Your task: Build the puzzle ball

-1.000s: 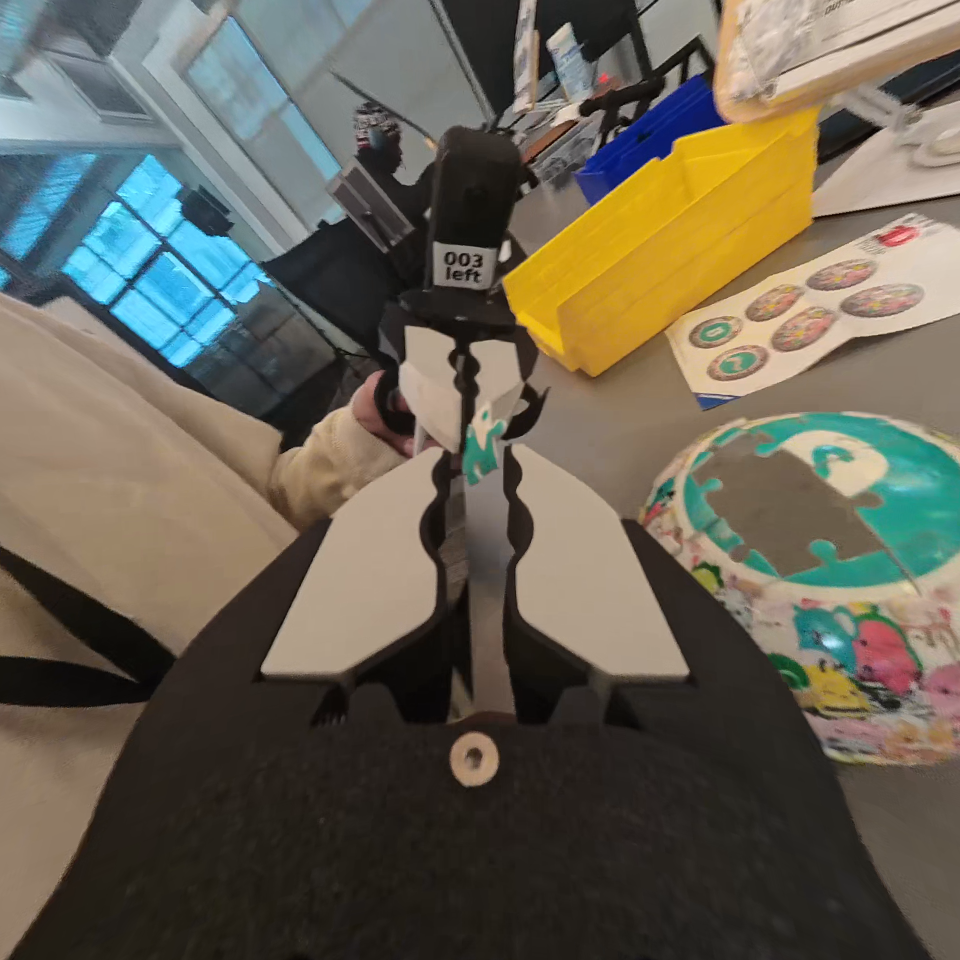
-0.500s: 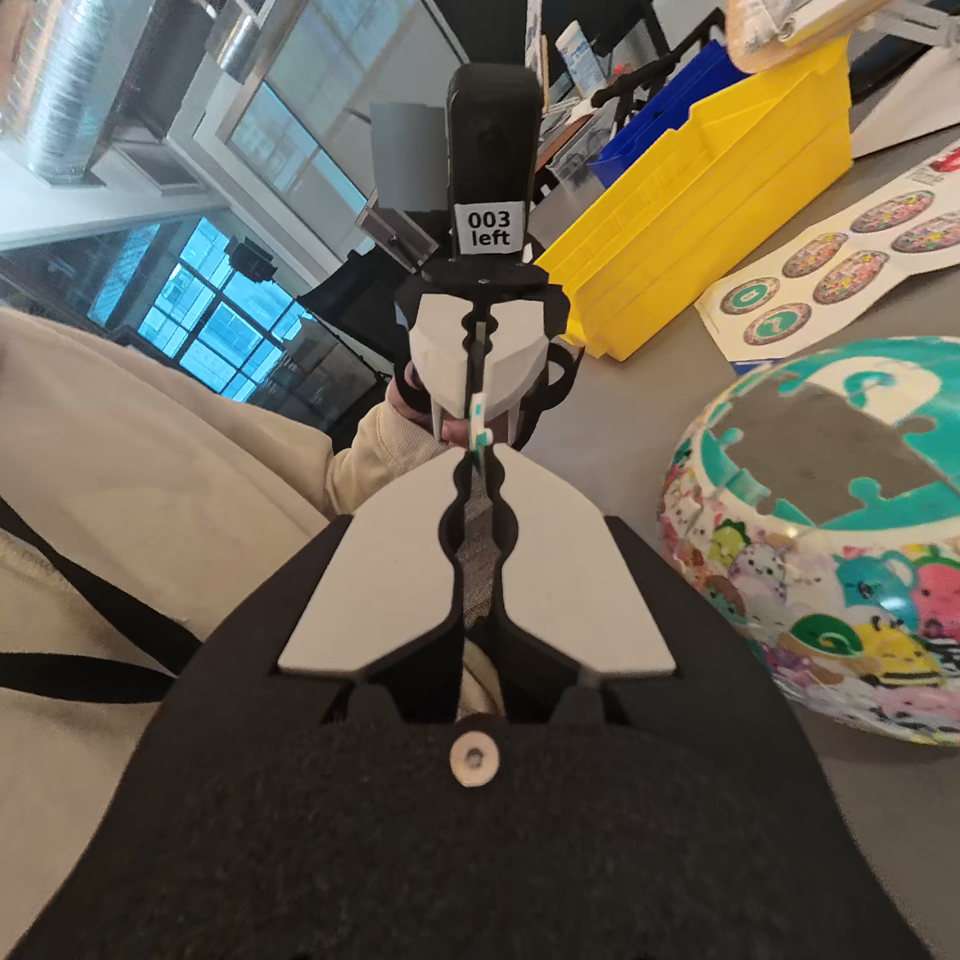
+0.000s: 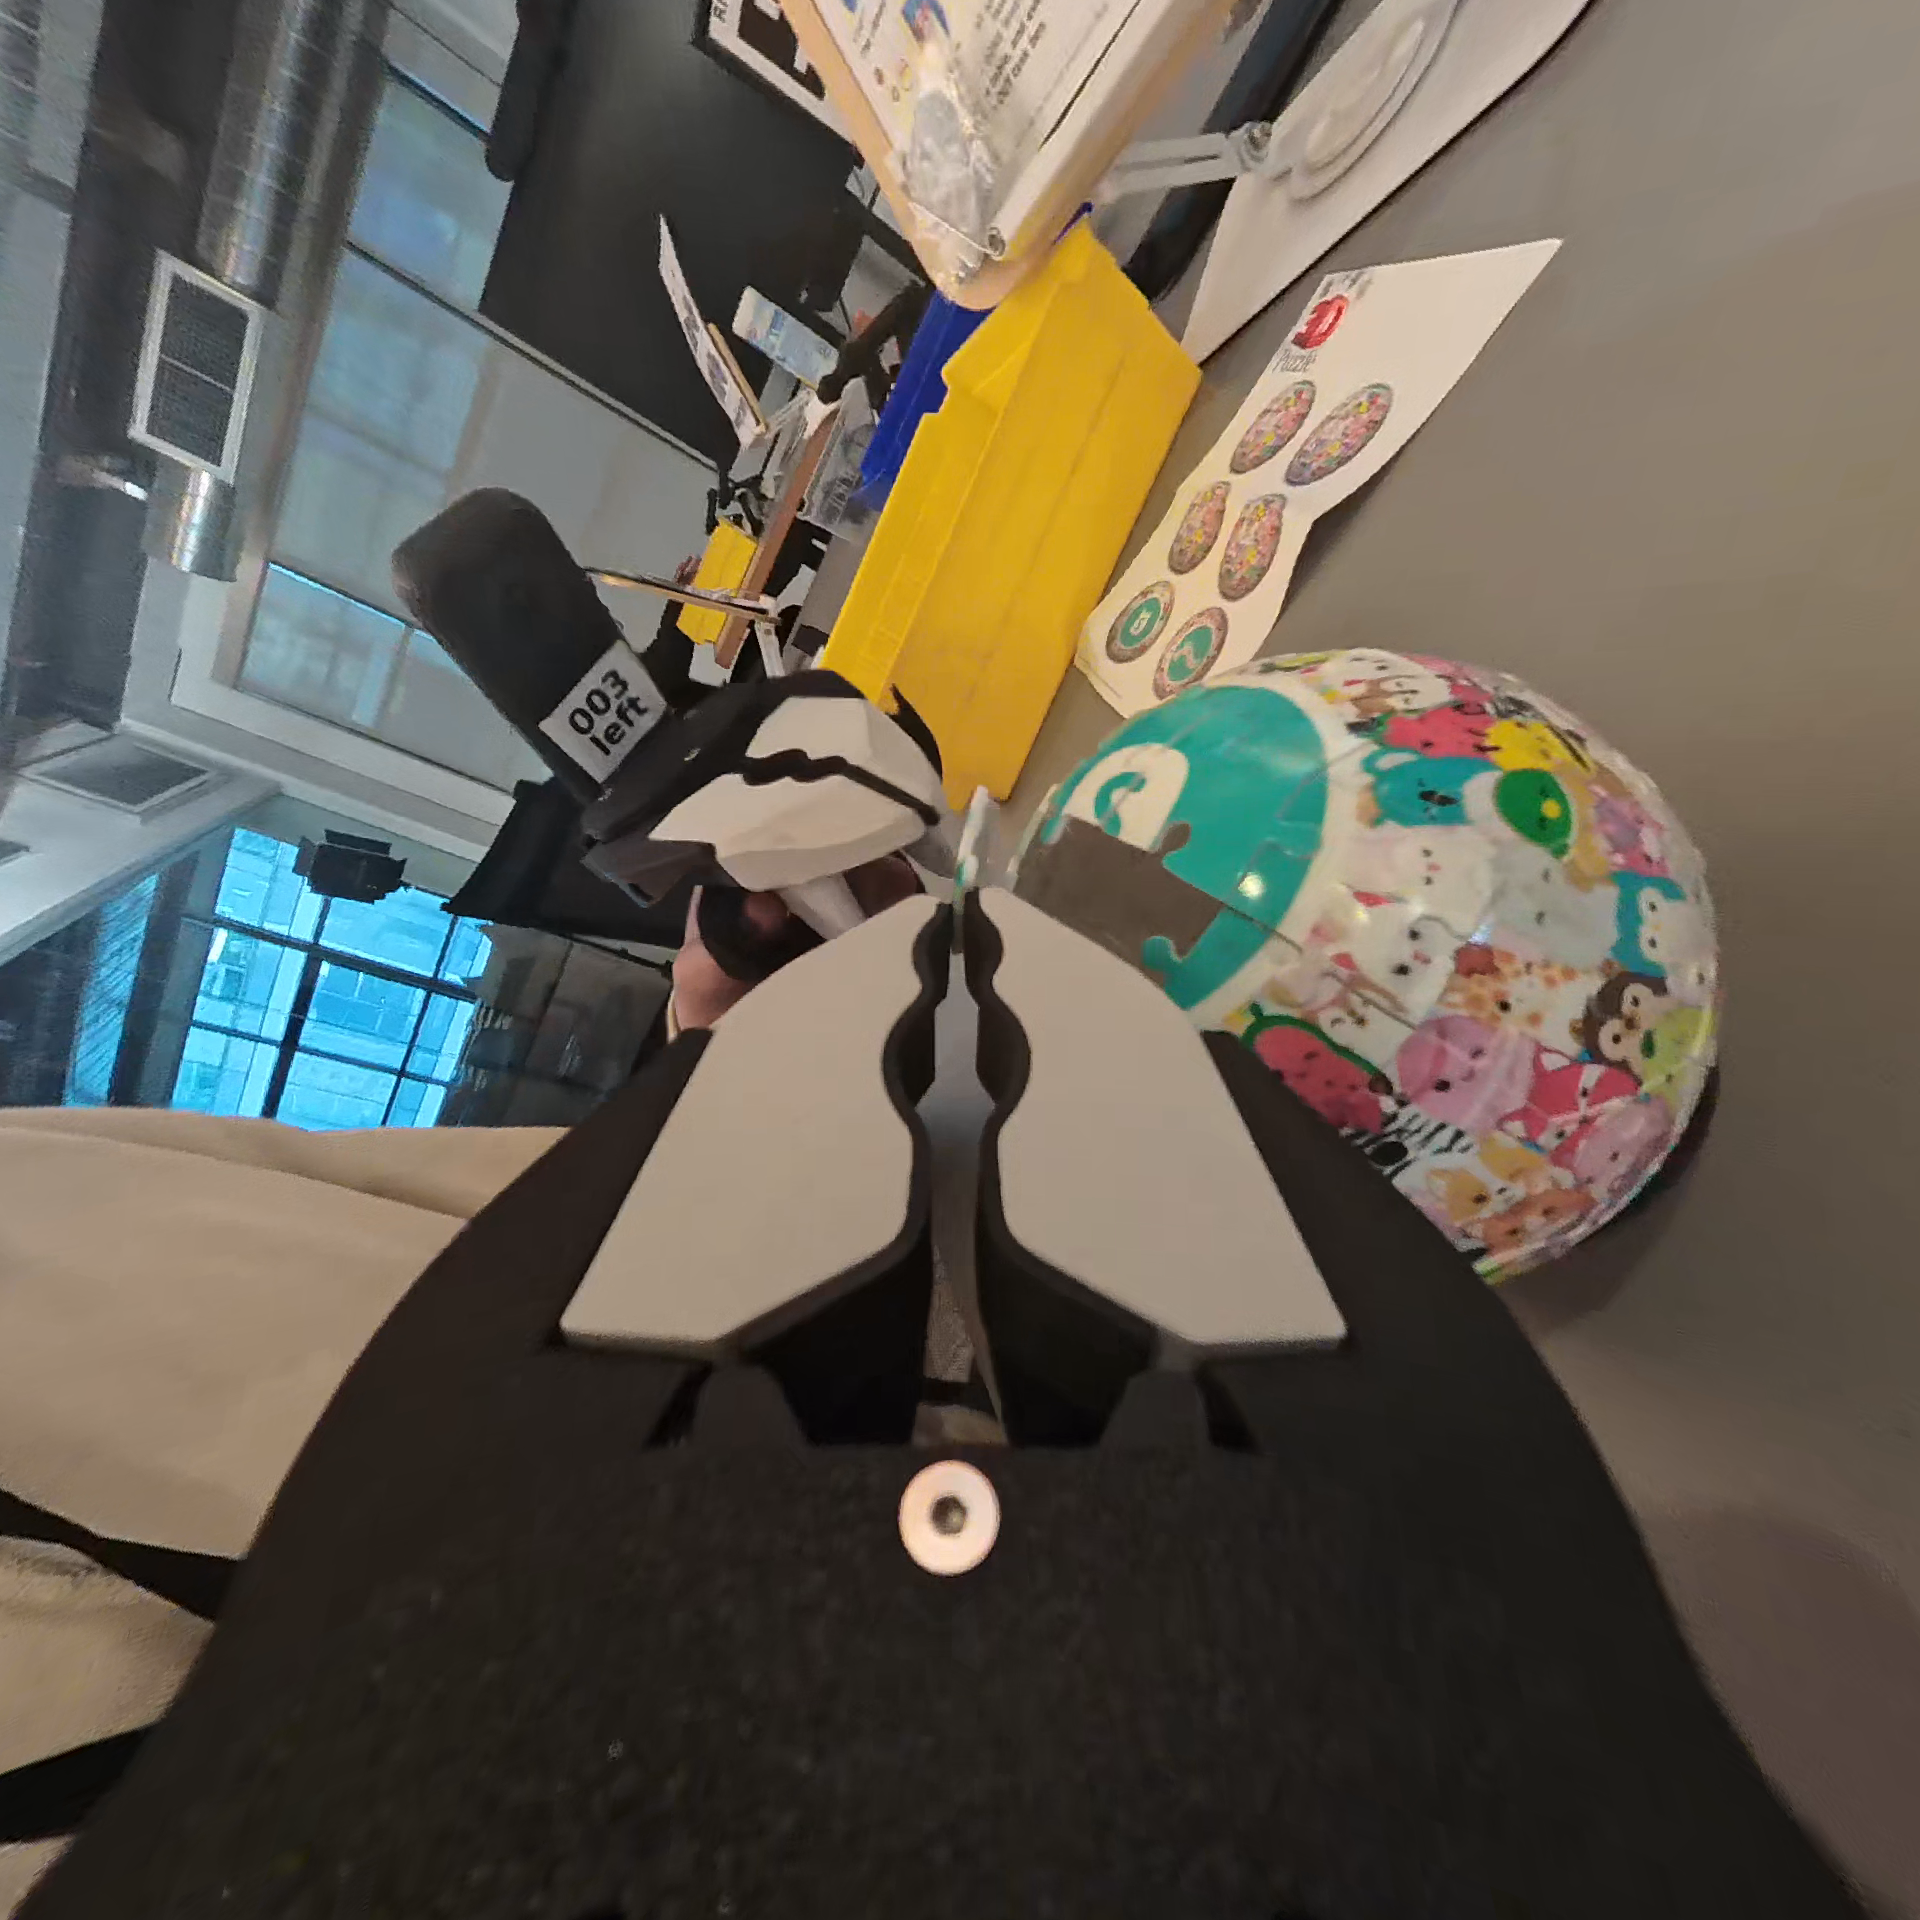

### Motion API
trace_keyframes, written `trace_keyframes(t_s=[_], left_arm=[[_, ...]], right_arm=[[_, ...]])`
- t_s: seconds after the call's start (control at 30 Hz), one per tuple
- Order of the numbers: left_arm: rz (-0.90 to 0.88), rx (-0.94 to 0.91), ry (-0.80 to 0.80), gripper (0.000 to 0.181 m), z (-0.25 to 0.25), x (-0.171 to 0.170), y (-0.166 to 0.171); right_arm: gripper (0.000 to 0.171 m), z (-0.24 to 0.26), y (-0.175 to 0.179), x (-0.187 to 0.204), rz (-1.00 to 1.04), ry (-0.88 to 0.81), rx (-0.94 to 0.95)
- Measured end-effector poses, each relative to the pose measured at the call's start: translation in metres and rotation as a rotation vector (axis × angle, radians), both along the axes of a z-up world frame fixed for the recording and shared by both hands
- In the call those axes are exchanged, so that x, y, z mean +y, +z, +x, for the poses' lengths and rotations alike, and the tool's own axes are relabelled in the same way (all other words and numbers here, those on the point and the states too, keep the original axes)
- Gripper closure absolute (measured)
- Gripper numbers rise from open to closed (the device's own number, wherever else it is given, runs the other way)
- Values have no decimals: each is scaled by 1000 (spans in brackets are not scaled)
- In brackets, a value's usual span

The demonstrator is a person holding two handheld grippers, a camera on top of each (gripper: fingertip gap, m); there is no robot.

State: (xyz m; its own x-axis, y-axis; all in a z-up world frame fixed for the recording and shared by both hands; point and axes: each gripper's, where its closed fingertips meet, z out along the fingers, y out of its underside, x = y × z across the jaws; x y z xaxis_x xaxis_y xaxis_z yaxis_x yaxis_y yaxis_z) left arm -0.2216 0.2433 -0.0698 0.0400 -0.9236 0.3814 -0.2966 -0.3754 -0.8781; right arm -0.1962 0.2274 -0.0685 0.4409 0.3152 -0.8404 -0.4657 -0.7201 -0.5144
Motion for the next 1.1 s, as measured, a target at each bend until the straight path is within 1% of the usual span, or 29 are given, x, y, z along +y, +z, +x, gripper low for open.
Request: trace_keyframes(t_s=[0.17,0.47,0.63,0.67,0.73,0.87,0.97,1.03,1.1], left_arm=[[21,78,-66,181,10,-1,-16],[47,78,-77,181,14,-2,-14],[103,63,-82,181,17,-4,-8],[119,71,-94,178,18,-5,-8],[142,91,-125,167,20,-9,-10],[179,26,-159,159,18,-15,5],[283,6,-152,151,16,-18,13],[342,9,-166,142,17,-24,16],[392,50,-172,142,18,-27,12]], right_arm=[[169,-5,-6,2,-45,-14,21],[169,0,-7,6,-54,-77,44],[169,-4,-7,5,-81,-59,33],[169,-4,-6,4,-83,-54,34],[169,-4,-2,4,-75,-52,43],[169,-3,9,-1,-52,-35,53],[169,-7,15,-6,-61,-11,81],[169,-10,15,-7,-61,-5,86],[169,-15,16,-10,-64,13,106]])
